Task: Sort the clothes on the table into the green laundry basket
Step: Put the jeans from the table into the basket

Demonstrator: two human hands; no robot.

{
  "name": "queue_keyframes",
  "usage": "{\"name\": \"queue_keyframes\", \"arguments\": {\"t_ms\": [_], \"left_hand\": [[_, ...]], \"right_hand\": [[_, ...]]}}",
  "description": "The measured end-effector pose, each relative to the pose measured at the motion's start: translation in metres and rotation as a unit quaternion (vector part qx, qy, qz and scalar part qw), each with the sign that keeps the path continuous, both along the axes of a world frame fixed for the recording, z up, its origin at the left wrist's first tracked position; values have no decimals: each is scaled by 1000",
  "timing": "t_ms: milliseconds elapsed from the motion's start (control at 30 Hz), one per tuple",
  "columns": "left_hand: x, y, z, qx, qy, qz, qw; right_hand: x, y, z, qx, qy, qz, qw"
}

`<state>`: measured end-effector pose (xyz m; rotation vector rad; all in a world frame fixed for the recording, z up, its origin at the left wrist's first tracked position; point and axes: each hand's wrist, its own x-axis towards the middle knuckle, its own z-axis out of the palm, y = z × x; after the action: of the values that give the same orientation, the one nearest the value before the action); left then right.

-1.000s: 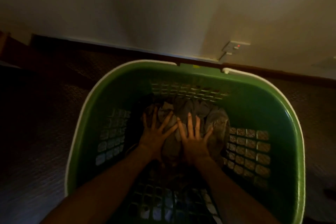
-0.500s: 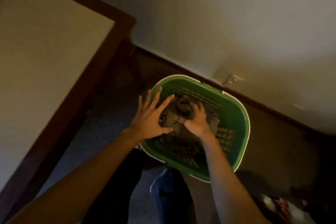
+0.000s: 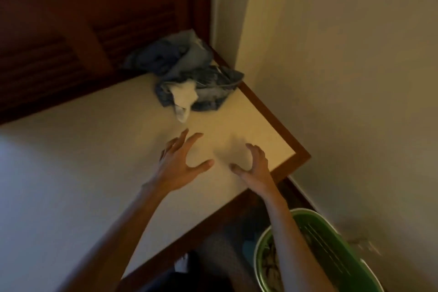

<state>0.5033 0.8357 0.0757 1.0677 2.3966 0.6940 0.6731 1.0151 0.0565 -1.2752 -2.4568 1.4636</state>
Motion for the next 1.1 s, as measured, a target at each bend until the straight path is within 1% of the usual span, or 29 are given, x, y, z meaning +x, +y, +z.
{"name": "queue_keyframes", "arguments": {"t_ms": [100, 167, 267, 300, 367, 433, 500, 567, 667, 700, 767, 833, 900, 933, 1000, 1100], "left_hand": [[-67, -1, 21, 10, 9, 36, 999], [-106, 5, 29, 33, 4, 43, 999], [-164, 21, 35, 74, -26, 67, 995], [-179, 28, 39, 78, -41, 75, 993], [-211, 44, 42, 83, -75, 87, 990], [-239, 64, 36, 94, -99, 91, 986], [-264, 85, 33, 91, -124, 84, 985], [-283, 107, 26, 76, -150, 76, 983], [-299, 132, -7, 43, -196, 67, 977], [-299, 138, -20, 26, -197, 58, 978], [-295, 149, -55, -49, -151, 23, 987], [-284, 156, -72, -130, -92, -16, 987], [-264, 156, -68, -179, -45, -51, 982], [-254, 153, -69, -197, -26, -72, 977], [-229, 137, -72, -205, -1, -101, 973], [-188, 99, -88, -175, 15, -125, 977]], "right_hand": [[-85, -3, 29, 45, 1, 54, 998], [-131, -1, 44, 74, -3, 70, 995], [-194, 10, 54, 61, 14, 72, 995], [-210, 14, 55, 42, 28, 58, 997], [-244, 31, 42, 5, 83, -6, 997], [-271, 48, 29, 7, 114, -63, 991], [-295, 58, 24, 12, 87, -116, 989], [-318, 69, 13, -24, 28, -141, 989], [-355, 78, -8, -102, -66, -118, 985], [-364, 81, -15, -111, -74, -117, 984], [-375, 90, -25, -117, -40, -116, 985], [-377, 101, -35, -127, 6, -117, 985], [-370, 102, -42, -133, 11, -116, 984], [-365, 99, -47, -121, 2, -112, 986], [-348, 86, -52, -88, -5, -99, 991], [-306, 56, -63, -47, -22, -116, 992]]}}
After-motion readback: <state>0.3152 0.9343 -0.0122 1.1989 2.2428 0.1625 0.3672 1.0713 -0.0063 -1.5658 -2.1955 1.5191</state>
